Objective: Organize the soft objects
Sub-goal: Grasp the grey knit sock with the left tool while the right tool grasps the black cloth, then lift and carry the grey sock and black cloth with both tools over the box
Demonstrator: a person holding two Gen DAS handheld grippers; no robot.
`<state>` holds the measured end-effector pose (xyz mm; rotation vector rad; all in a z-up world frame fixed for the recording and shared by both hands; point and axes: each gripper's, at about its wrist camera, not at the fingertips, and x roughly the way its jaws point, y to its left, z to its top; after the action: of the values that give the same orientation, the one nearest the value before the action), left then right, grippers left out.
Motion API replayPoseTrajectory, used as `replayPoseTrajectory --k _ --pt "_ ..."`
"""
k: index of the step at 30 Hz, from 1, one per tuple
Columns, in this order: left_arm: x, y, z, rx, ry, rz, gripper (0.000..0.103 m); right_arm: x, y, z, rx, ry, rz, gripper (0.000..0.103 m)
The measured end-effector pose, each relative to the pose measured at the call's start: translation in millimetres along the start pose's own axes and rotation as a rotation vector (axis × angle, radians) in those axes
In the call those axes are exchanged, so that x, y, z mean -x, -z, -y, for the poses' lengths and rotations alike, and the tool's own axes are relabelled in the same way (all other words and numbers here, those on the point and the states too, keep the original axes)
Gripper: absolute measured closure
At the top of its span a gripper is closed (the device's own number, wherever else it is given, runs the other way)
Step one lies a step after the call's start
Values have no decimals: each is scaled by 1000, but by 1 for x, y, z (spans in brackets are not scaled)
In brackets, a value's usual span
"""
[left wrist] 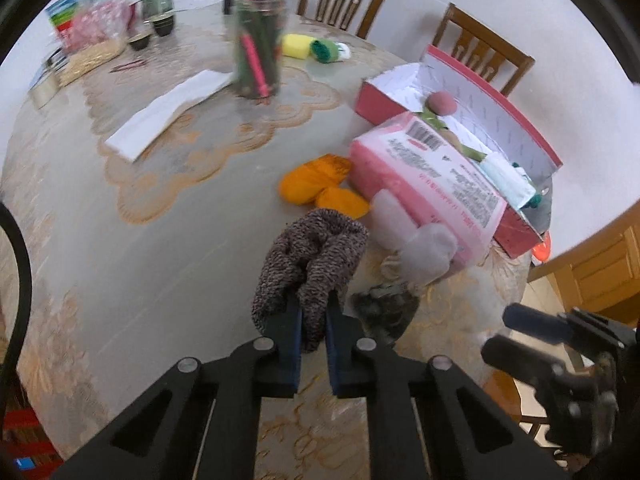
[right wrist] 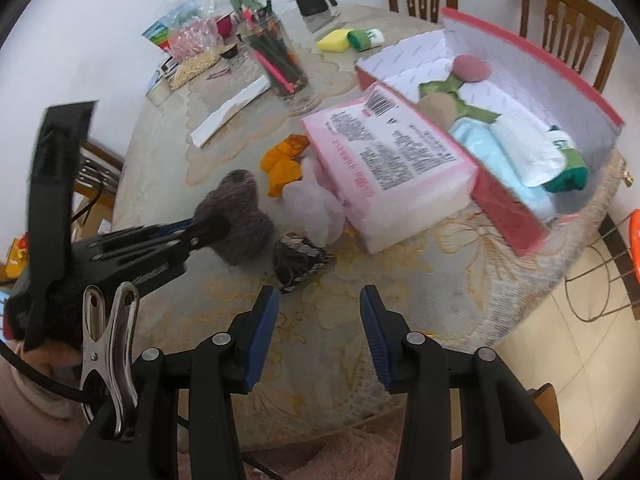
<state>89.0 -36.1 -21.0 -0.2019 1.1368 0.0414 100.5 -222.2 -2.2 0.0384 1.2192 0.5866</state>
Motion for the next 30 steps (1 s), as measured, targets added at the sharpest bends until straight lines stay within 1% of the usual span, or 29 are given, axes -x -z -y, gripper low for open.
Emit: replayPoseTrajectory --k 4,8,13,17,20,21,22,27,30 --pt "6 11 -13 37 -22 7 93 -18 -3 -8 15 -13 -32 59" --pt "8 16 -19 60 -24 -1 93 -37 -8 -16 33 -21 -54 59" --pt "10 20 -20 66 -20 -1 93 -58 -13 -23 40 2 -73 59" --pt "11 23 -21 75 -15 -2 93 -72 -14 -27 54 40 -87 60" --pt "13 25 -23 82 -17 0 93 -78 -14 -26 49 48 -99 67" --pt "14 25 -23 85 -15 1 93 -78 -15 -27 57 50 -92 72" --pt "15 26 -24 87 -14 3 93 -79 -15 -28 62 44 -96 75" --pt "22 27 -23 87 -13 20 93 -77 -12 -29 77 43 -90 79" --pt "24 26 -23 86 -13 25 93 -75 -9 -30 84 16 -100 79"
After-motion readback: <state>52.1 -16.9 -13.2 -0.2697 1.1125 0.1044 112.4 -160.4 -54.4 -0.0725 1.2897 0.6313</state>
